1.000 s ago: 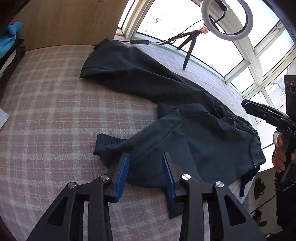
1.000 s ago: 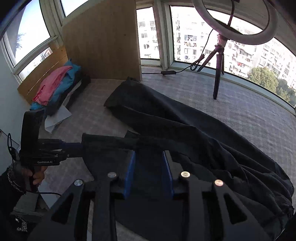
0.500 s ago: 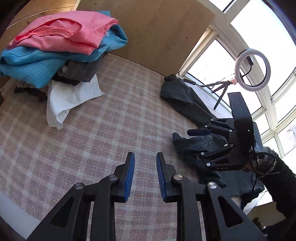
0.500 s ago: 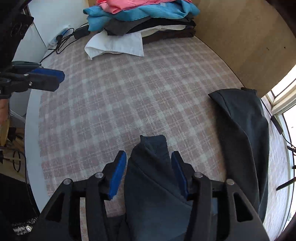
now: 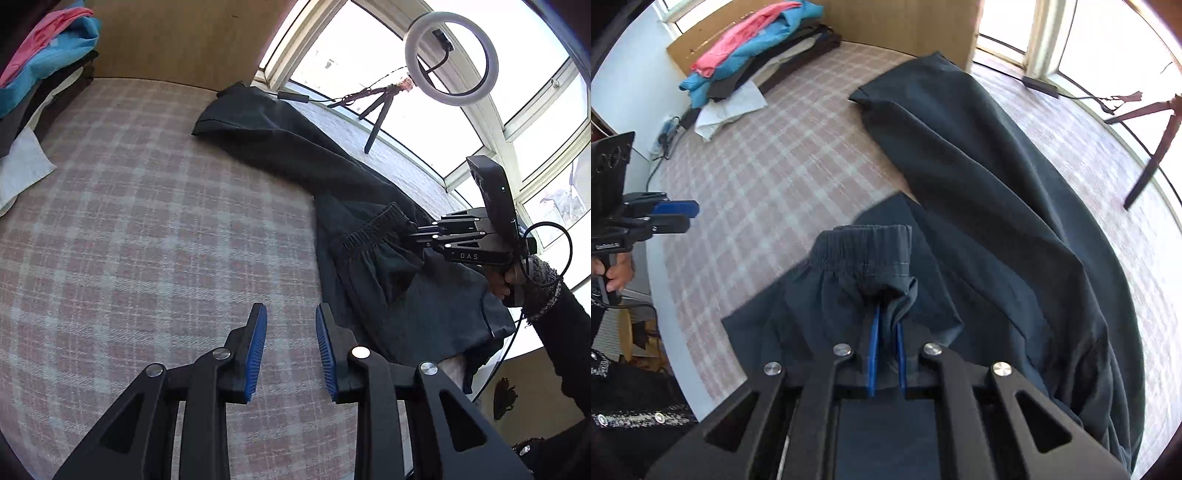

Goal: Fold clothes

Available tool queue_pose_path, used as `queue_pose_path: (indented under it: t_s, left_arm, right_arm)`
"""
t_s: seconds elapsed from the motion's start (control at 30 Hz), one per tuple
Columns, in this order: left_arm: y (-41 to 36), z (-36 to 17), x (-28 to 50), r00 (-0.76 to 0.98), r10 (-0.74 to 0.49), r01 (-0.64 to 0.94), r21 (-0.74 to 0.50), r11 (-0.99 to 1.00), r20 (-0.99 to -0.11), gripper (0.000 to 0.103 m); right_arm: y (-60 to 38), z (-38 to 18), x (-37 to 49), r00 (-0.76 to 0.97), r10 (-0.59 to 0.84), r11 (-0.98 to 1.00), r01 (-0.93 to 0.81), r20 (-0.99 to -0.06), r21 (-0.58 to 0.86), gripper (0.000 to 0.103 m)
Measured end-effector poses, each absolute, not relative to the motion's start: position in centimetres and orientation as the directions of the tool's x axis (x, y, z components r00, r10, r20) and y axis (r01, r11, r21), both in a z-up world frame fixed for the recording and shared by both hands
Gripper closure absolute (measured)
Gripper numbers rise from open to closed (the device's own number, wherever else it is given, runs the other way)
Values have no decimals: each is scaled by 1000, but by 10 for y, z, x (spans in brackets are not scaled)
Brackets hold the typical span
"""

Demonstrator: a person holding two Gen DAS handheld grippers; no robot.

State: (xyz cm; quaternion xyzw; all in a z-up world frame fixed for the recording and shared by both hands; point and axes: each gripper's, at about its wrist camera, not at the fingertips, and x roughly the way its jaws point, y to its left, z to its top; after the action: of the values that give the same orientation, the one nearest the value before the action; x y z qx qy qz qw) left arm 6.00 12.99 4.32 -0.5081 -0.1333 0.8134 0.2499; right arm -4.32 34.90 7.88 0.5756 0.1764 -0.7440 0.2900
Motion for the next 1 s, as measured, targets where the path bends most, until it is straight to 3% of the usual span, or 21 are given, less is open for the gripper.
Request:
queue_pose_path:
  t_s: [0.07,0.13,0.2,0.37,0.43,0.47,0.5,0.57,0.67,0.8,1.0]
  left_arm:
    - [155,35,50,-324,540,-290,-462,-838,-777,76]
    - [175,27,39,-296,536,-296,-458,-839,-791,76]
    - [191,23,27,-288,527,-301,-447,-842,-799,76]
    - [236,16,9,-271,479,-339,-383,-859,-835,76]
    - [250,13,6,-289,442,-356,-333,-873,-849,76]
    - [255,11,5,-302,430,-359,-317,-878,-851,76]
    - [259,10,4,-314,418,-360,-301,-883,-852,77]
    - [266,8,4,-341,396,-363,-269,-892,-852,85]
    - [253,11,7,-339,458,-329,-353,-876,-821,93]
    - [203,44,28,-431,486,-259,-411,-874,-760,94]
    - [89,104,80,-618,373,-89,-411,-908,-692,94]
  right_arm:
    - [373,75,-49,-182,-182,-805,592,-966,40,90]
    - [382,82,-54,-184,-244,-808,581,-952,95,79]
    - [380,86,-59,-206,-267,-807,582,-941,101,46]
    - [367,67,-71,-188,-230,-801,594,-955,76,43]
    - [361,56,-72,-167,-218,-792,606,-961,74,44]
    - [360,53,-72,-159,-222,-786,613,-962,80,50]
    - [360,52,-72,-152,-230,-783,616,-961,90,65]
    - [361,52,-73,-168,-217,-793,605,-962,74,80]
    - [365,65,-69,-183,-247,-790,606,-952,88,93]
    - [355,102,-60,-237,-293,-764,641,-926,77,94]
    - [255,153,-56,-239,-450,-637,761,-861,122,95]
